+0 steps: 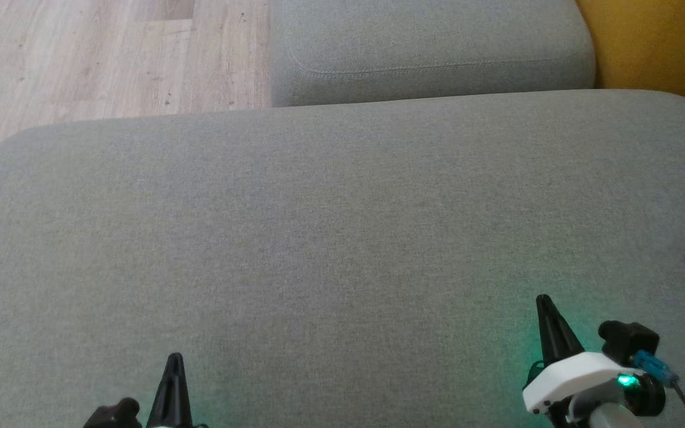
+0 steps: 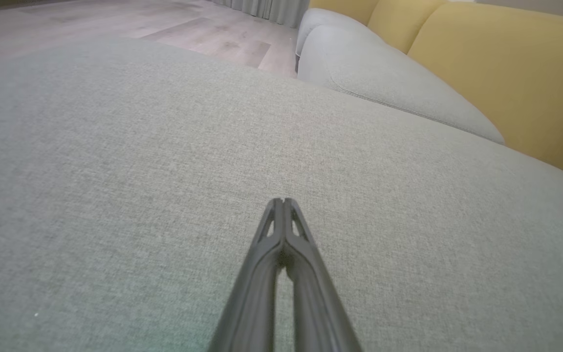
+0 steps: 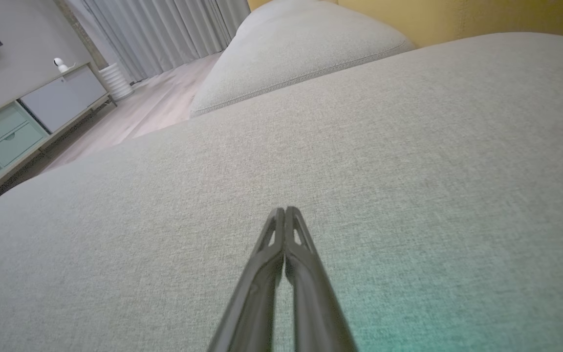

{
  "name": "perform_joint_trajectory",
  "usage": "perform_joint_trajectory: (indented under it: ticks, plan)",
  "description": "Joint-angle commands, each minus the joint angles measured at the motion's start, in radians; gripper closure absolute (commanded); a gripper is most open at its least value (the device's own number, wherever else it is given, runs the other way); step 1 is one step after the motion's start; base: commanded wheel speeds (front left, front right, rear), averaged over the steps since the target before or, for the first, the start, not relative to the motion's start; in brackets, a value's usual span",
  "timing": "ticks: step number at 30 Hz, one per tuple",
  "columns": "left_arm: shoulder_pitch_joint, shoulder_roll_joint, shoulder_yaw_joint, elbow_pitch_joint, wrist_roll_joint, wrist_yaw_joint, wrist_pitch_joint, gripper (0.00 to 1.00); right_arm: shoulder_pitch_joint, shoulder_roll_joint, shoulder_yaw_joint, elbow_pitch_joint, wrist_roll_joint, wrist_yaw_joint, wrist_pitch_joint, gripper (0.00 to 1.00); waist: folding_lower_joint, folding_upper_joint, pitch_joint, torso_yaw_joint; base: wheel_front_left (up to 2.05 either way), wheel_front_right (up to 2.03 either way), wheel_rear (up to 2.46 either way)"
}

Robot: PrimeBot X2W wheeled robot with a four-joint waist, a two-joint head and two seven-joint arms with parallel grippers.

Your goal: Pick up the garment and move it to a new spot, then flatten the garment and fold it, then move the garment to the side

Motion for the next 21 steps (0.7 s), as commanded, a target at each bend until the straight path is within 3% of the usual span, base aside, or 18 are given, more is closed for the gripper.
perform_joint_trajectory:
  ticks: [1, 21]
  plan:
    - [-0.045, 0.0, 0.02, -0.034, -0.026, -0.006, 0.004, 1.0, -0.044, -0.002, -0.009, -0.041, 0.03, 0.0, 0.006, 1.0, 0.0, 0.0, 0.0, 0.0, 0.0, 0.0, 0.0]
    - [-0.071, 0.001, 0.058, -0.059, -0.24, -0.024, 0.061, 1.0, -0.039, -0.002, -0.04, -0.098, 0.258, 0.0, 0.062, 1.0, 0.0, 0.0, 0.003, -0.001, 0.0, 0.0, 0.0]
